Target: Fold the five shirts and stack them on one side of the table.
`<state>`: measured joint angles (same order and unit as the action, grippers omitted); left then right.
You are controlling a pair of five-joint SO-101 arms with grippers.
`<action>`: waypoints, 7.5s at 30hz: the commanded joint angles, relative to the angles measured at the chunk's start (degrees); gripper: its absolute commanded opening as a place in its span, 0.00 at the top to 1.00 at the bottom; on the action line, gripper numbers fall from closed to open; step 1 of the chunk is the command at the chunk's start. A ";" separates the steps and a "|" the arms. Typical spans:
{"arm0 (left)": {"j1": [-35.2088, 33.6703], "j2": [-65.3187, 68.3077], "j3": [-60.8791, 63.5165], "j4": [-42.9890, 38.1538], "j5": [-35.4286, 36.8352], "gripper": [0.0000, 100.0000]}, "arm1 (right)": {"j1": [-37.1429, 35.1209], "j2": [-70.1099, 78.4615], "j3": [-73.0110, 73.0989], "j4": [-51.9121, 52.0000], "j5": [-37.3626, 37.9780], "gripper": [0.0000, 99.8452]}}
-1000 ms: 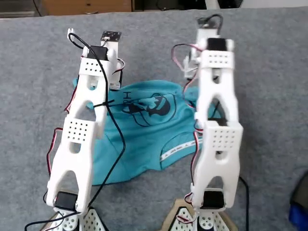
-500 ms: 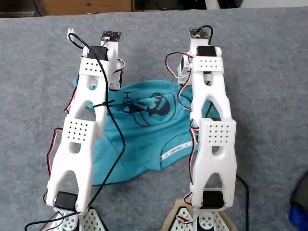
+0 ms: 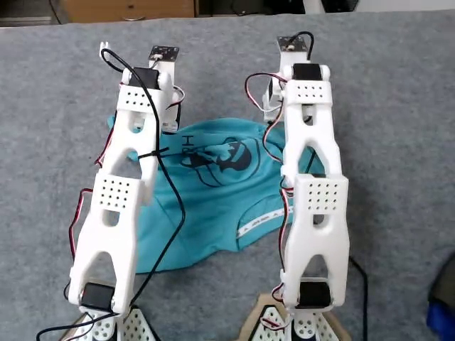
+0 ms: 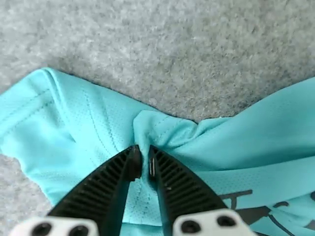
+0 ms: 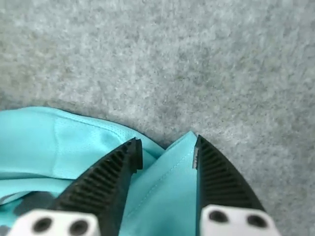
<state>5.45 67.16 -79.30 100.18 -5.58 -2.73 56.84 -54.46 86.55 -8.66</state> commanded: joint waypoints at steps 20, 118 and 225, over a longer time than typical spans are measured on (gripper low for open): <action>0.09 -0.57 -1.49 0.62 -0.44 0.98 | 3.03 3.30 -2.68 -1.14 0.70 0.95; -0.26 -35.56 49.76 -3.43 9.32 0.98 | 14.11 -10.42 -20.35 15.74 14.51 0.99; 2.99 -40.75 -11.08 0.70 0.53 0.98 | 6.11 -23.25 -41.10 14.51 2.46 1.00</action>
<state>8.18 32.26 -80.70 100.26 -4.35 5.27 42.86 -91.12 101.49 -3.56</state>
